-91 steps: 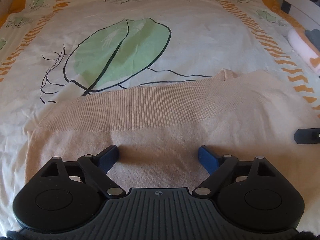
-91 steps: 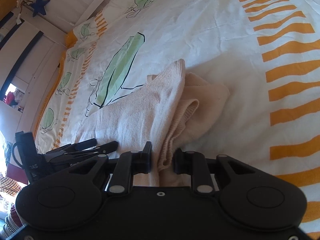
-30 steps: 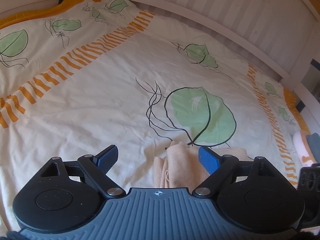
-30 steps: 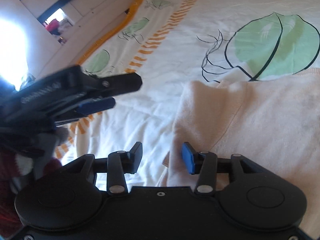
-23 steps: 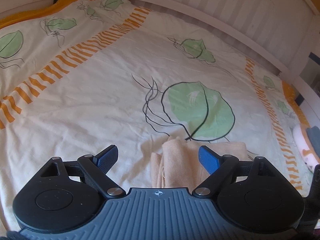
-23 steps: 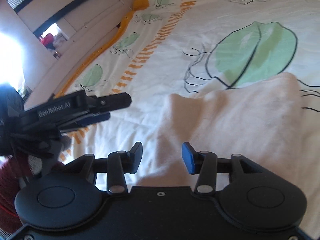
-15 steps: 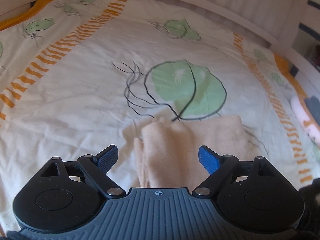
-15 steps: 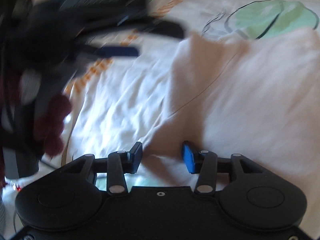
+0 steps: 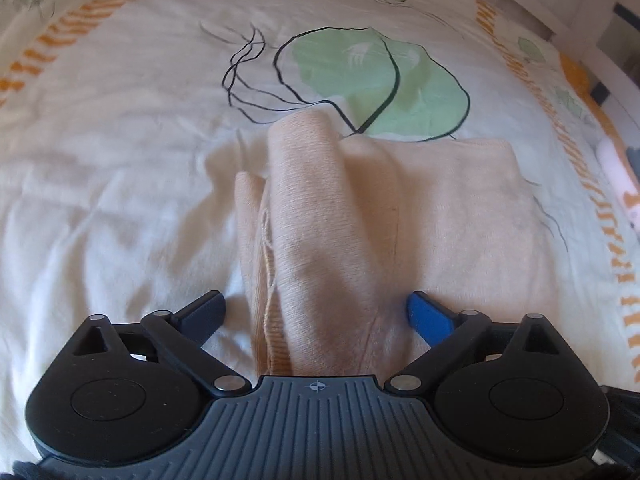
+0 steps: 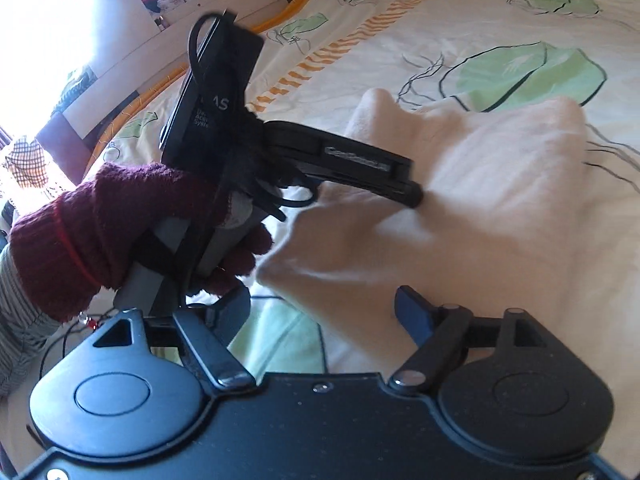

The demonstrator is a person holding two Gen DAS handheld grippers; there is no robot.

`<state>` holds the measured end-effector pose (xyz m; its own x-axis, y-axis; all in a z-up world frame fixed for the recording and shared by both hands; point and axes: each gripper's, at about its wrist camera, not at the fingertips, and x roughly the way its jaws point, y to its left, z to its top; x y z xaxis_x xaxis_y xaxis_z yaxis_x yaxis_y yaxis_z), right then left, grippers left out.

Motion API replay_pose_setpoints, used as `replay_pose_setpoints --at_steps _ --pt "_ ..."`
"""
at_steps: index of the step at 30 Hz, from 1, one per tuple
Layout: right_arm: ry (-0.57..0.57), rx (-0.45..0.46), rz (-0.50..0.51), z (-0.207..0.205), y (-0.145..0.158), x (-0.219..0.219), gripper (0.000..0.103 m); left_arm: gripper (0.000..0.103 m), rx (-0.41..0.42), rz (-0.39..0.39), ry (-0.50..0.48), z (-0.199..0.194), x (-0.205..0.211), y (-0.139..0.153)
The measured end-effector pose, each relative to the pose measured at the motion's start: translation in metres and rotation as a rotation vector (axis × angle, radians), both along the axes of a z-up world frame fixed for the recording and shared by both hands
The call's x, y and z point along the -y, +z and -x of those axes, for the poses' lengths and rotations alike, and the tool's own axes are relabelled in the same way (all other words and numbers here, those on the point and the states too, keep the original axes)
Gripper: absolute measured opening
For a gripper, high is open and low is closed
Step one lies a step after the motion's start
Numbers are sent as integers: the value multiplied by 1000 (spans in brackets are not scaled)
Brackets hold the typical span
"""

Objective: Fold small clothes

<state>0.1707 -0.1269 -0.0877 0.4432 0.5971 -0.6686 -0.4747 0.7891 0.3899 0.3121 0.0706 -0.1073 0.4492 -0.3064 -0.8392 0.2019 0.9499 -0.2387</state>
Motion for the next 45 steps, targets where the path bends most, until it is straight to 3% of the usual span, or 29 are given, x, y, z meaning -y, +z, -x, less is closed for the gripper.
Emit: replay_pose_setpoints --at_steps 9,15,21,25,29,36,45 --pt "-141 150 55 3 20 41 99 100 7 7 -2 3 -4 0" --pt "-265 204 135 -39 10 54 99 100 4 6 -7 2 -2 0" --pt "-334 156 150 -89 -12 60 99 100 15 10 4 0 -7 2" --pt "-396 100 187 -108 -32 71 101 100 75 13 127 -3 -28 11" --pt "-421 87 142 -101 -39 79 102 100 111 -81 224 -9 -40 10" --pt "-415 69 109 -99 -31 85 102 100 145 -100 212 -5 -35 20" --pt "-402 58 62 -75 -16 89 102 100 204 -55 148 15 -23 43"
